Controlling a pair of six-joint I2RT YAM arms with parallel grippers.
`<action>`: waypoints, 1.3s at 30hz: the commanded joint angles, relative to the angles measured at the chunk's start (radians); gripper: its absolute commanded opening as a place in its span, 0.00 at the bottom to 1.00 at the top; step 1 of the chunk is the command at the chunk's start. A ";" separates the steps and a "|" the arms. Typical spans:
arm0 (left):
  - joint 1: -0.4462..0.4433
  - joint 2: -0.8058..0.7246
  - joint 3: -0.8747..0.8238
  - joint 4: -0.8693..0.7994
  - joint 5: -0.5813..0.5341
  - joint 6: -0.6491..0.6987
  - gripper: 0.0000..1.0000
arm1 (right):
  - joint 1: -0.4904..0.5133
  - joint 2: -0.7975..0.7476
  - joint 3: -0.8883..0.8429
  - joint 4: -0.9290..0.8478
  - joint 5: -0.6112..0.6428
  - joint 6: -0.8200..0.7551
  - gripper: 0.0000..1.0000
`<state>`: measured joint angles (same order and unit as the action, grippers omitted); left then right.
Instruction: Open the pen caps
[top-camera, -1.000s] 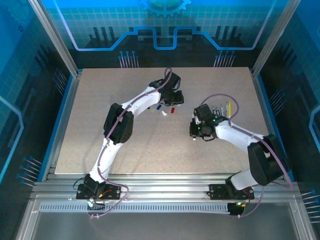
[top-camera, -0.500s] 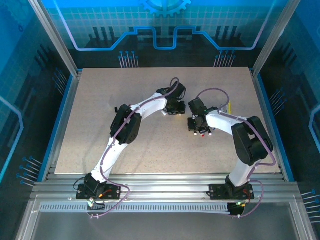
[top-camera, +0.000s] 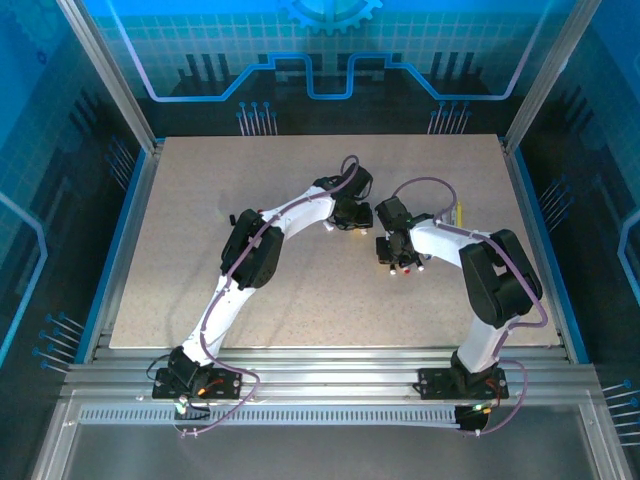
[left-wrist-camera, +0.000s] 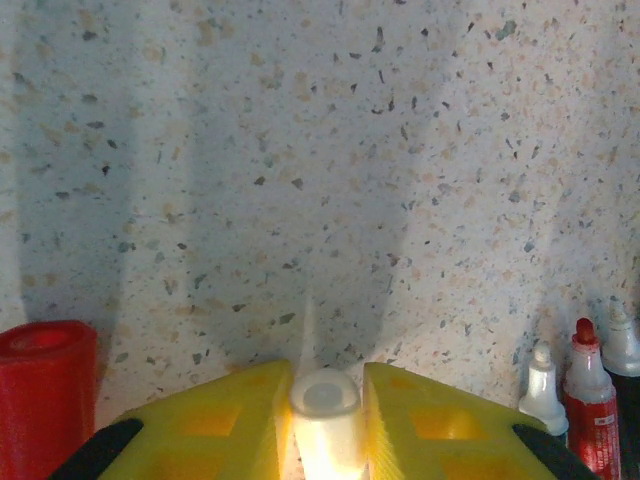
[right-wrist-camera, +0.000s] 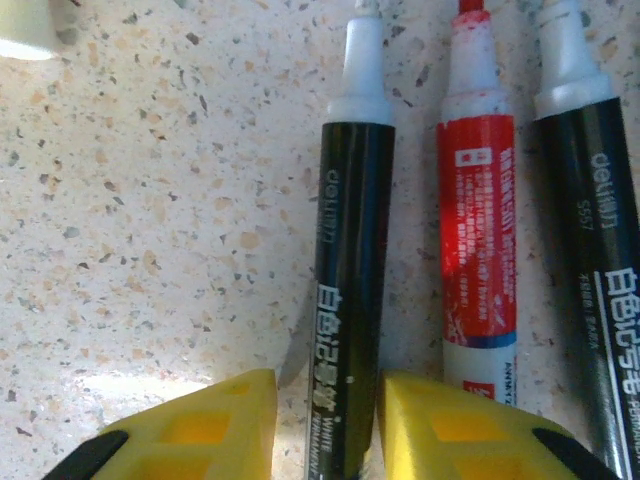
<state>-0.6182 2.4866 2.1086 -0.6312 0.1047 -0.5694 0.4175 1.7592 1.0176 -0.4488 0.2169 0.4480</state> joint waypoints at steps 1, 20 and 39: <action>-0.005 0.014 0.009 -0.046 -0.011 0.016 0.27 | -0.012 0.001 0.016 -0.031 0.029 0.012 0.33; -0.008 -0.146 0.017 -0.122 -0.108 0.069 0.29 | -0.010 -0.189 0.014 -0.099 0.030 0.011 0.33; -0.021 -0.950 -0.918 0.601 -0.492 0.331 0.83 | 0.092 -0.565 -0.082 -0.027 -0.002 -0.058 1.00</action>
<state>-0.6373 1.6108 1.3022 -0.2840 -0.2359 -0.3408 0.4801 1.2186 0.9665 -0.5358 0.2199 0.3977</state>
